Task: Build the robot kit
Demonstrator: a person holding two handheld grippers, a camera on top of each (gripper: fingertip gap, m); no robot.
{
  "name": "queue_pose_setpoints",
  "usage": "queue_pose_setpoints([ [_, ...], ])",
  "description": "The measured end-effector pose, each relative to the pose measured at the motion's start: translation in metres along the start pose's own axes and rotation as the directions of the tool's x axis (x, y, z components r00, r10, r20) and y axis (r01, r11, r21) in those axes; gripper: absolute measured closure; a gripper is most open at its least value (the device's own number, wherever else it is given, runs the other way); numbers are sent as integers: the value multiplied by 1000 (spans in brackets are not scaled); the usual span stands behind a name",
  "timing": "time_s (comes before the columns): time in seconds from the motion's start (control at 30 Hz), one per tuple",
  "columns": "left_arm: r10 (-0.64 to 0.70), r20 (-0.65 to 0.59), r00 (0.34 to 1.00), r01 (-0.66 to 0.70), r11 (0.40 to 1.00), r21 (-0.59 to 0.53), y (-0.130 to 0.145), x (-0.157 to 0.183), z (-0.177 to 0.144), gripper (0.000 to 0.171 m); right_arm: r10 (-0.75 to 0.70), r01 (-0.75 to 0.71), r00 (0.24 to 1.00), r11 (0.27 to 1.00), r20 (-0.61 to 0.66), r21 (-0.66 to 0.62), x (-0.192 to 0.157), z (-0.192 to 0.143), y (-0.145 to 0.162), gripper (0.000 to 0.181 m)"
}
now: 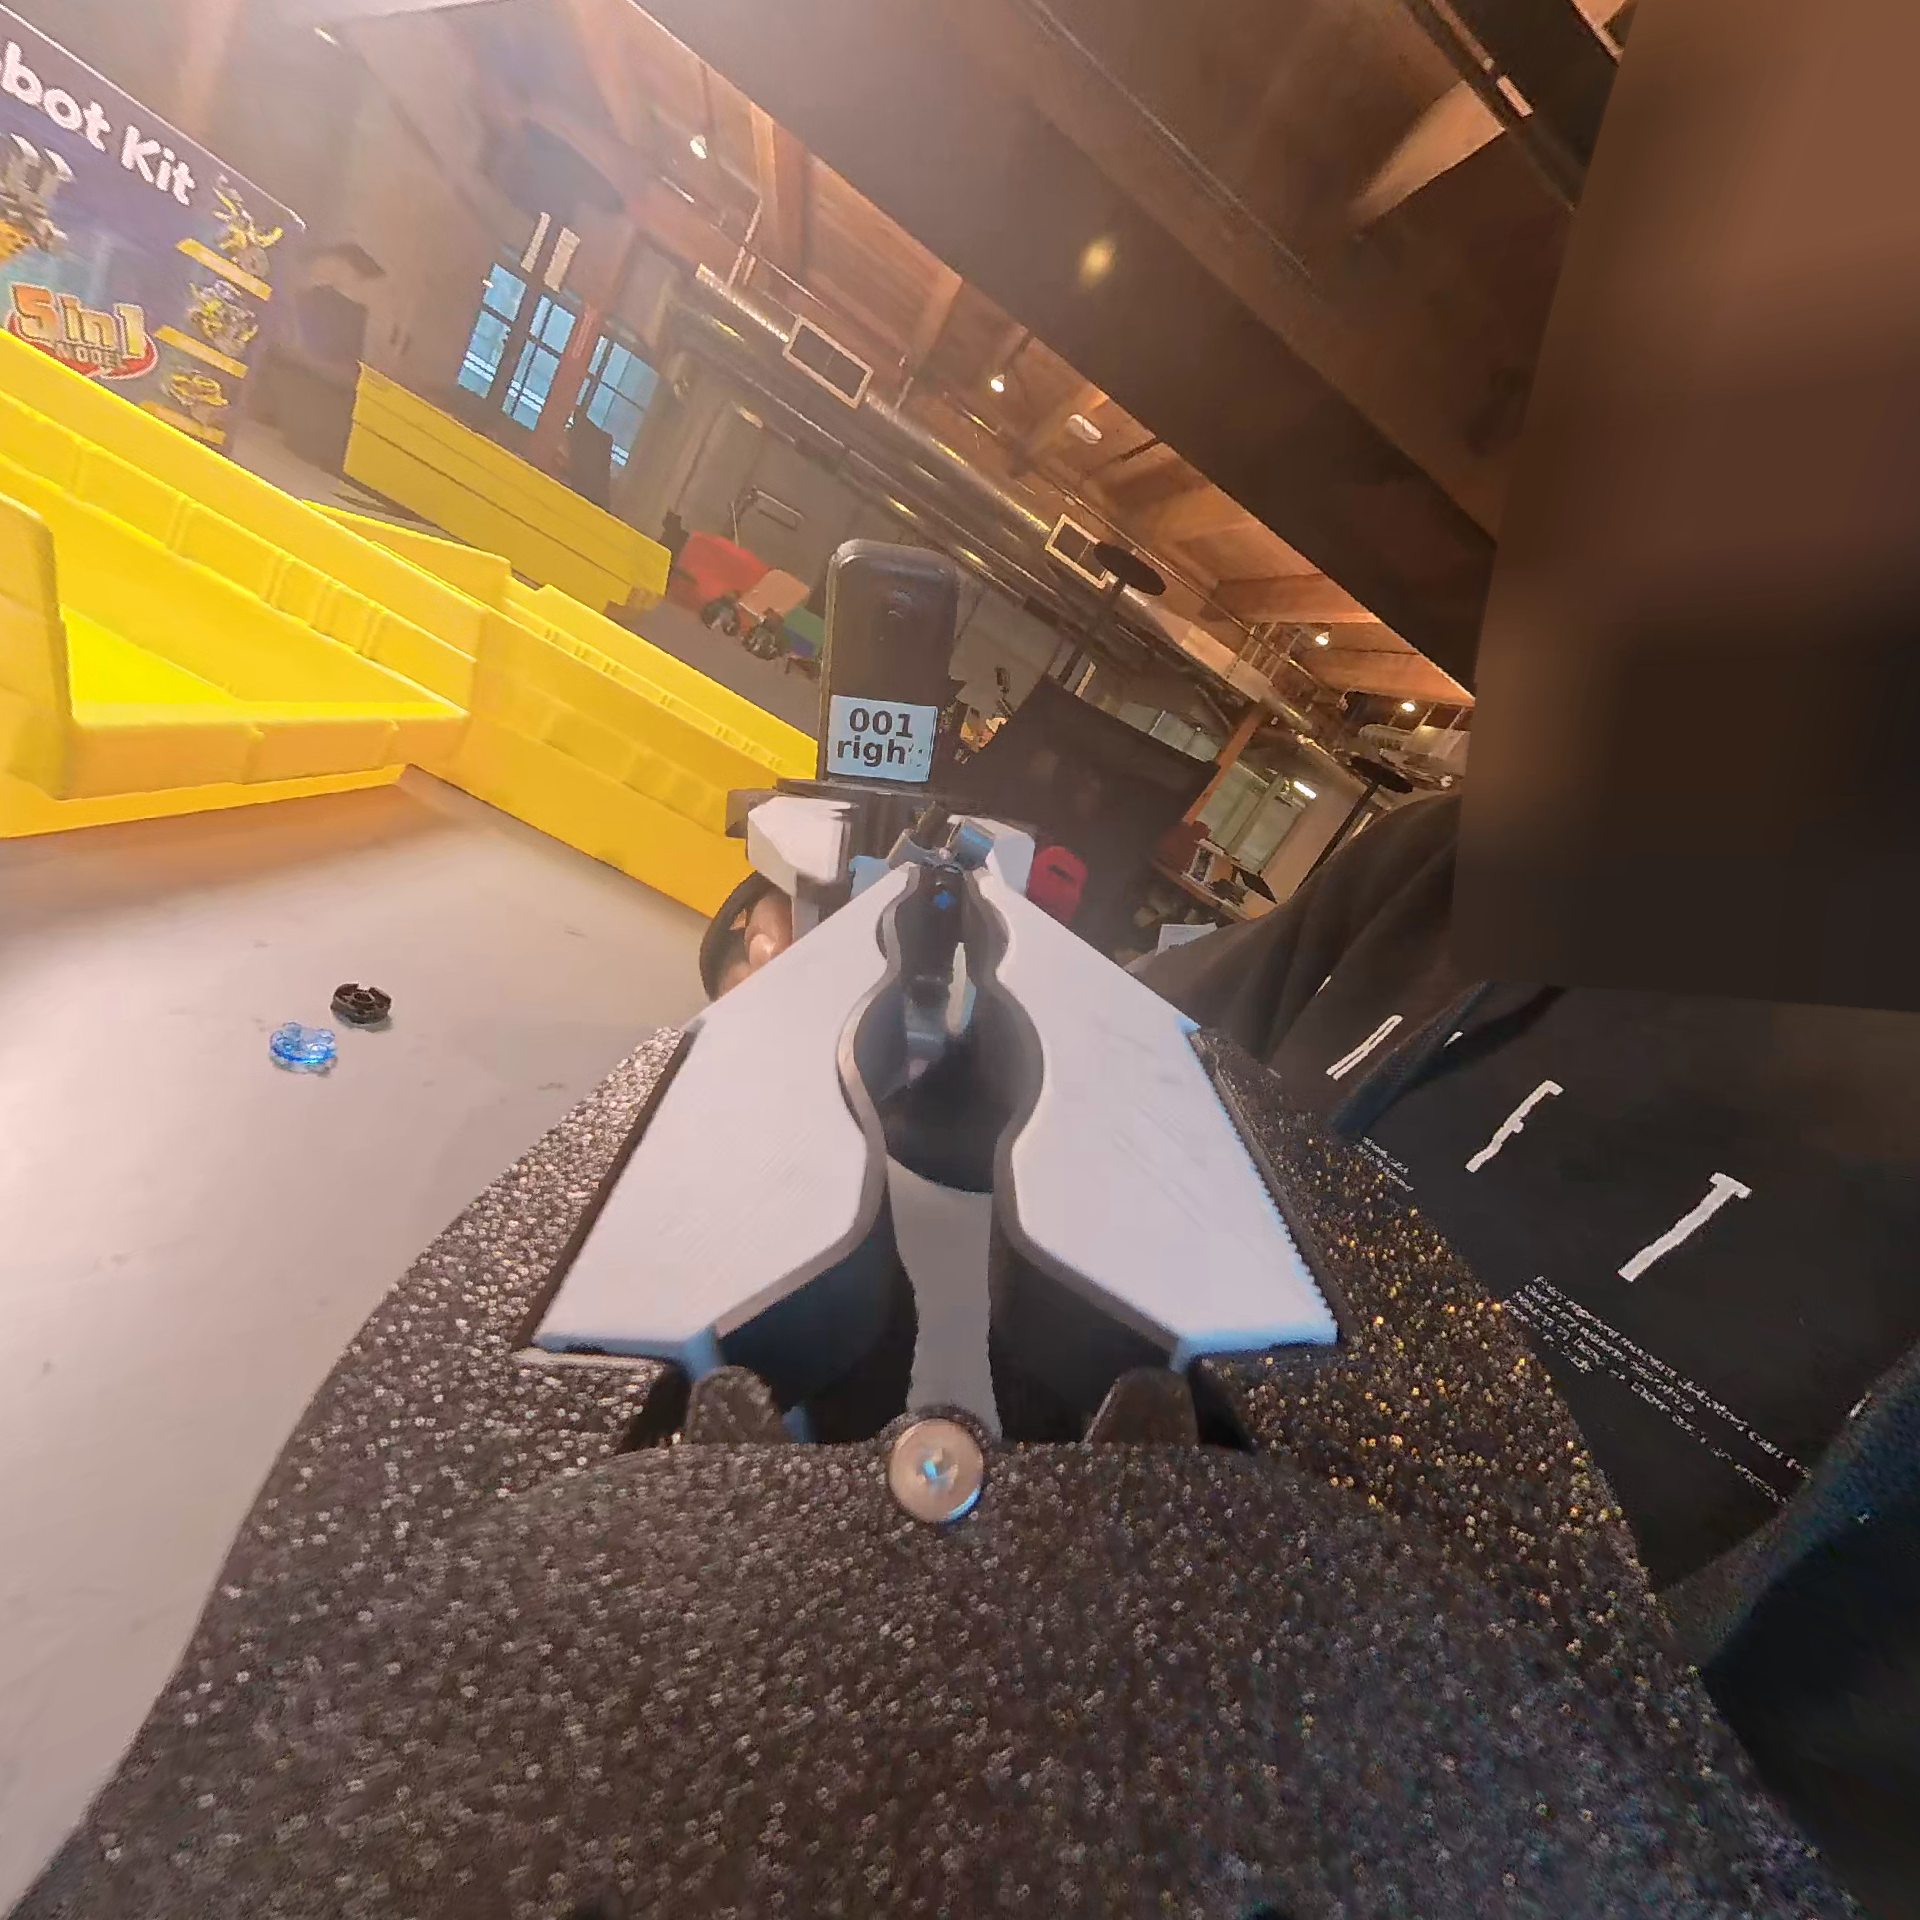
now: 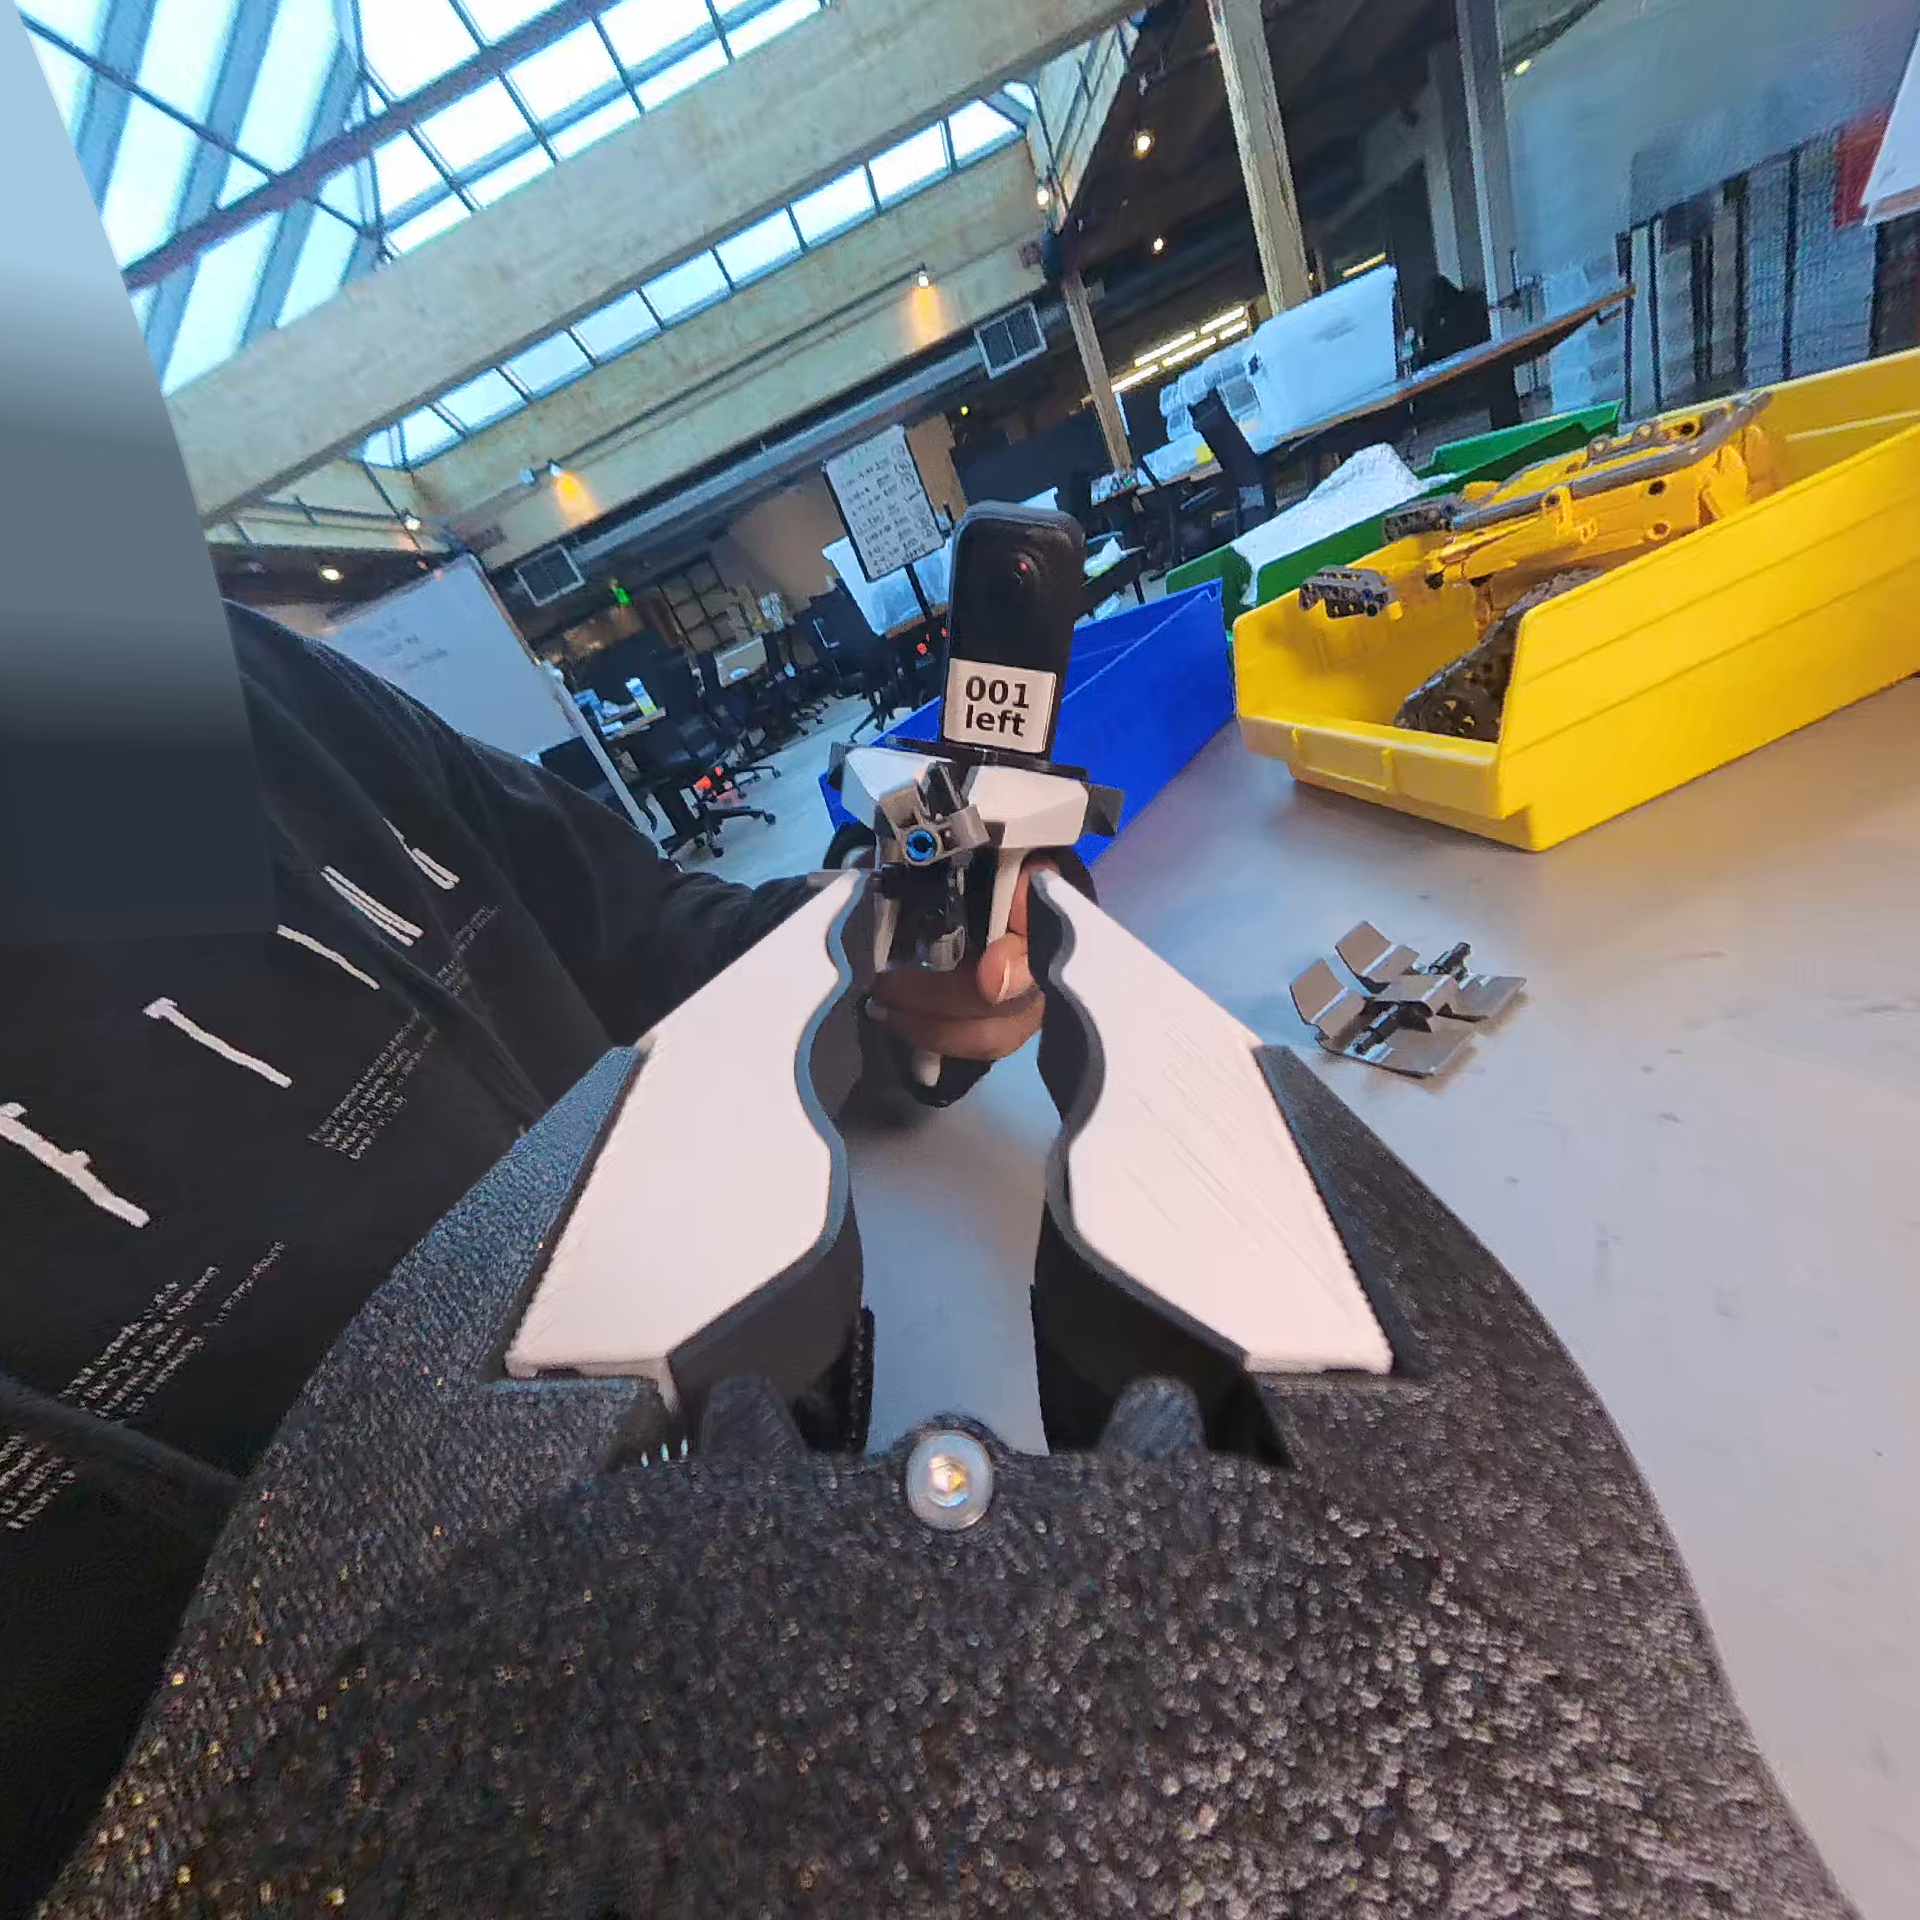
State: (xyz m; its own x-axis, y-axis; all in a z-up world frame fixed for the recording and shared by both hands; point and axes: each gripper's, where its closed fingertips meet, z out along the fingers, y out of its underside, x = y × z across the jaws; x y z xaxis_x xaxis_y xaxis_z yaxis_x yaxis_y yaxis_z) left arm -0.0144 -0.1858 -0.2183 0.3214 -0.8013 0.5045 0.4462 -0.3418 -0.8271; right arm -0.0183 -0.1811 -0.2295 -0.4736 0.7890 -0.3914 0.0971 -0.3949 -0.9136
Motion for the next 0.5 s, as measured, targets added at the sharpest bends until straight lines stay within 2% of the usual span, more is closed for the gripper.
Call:
queue_pose_setpoints([
  [0.17,32,14,999,-32,999,14,-2,1,1,167,22,-22,999,1000,40,3,-8,7,3,162],
  [0.5,91,63,994,-92,996,17,-5,-1,2,167,-4,4,1000,999,16,41,-9,8,-1,168],
])
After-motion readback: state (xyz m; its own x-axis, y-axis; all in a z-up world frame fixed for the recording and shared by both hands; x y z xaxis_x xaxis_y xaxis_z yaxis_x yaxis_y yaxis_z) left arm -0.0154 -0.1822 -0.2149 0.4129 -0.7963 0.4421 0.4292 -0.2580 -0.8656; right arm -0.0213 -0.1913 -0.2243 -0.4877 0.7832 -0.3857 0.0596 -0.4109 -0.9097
